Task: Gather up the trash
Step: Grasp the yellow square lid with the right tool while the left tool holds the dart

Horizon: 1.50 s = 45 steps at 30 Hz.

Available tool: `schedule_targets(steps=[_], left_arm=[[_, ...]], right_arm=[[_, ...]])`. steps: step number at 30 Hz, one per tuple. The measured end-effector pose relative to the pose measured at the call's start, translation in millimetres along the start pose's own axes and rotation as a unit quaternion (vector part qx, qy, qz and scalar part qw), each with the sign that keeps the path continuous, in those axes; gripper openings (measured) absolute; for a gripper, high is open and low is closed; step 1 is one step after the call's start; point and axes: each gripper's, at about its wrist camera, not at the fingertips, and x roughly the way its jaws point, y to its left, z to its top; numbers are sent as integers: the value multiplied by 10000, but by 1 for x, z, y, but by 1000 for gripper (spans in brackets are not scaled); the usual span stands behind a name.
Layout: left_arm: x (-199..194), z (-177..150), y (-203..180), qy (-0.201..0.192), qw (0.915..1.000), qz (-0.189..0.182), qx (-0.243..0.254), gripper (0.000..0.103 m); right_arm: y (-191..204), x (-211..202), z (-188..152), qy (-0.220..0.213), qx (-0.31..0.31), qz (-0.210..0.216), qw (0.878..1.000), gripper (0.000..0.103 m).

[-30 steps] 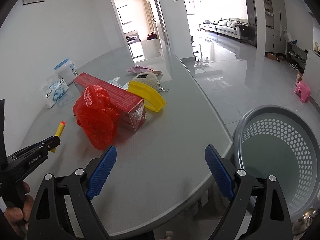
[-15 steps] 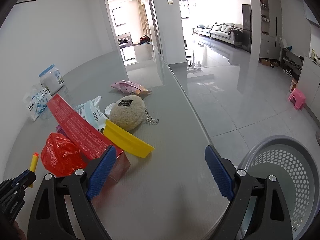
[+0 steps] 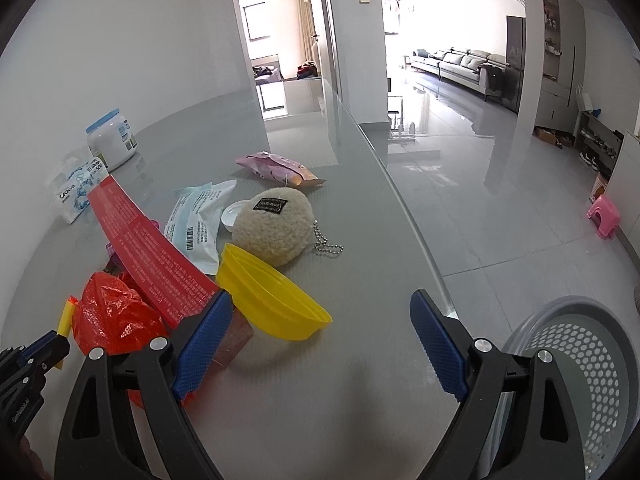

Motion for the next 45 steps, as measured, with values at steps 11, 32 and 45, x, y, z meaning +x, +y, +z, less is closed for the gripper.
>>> schedule_targets(steps=[11, 32, 45], left_arm=[[-4, 2, -4, -54, 10000, 42, -36, 13], [-3, 3, -9, -1, 10000, 12, 30, 13], [-5, 3, -12, -5, 9999, -4, 108, 13]], right_arm=[[19, 5, -5, 54, -42, 240, 9997, 86], [15, 33, -11, 823, -314, 229, 9959, 86], [38, 61, 1, 1081, -865, -36, 9904, 86]])
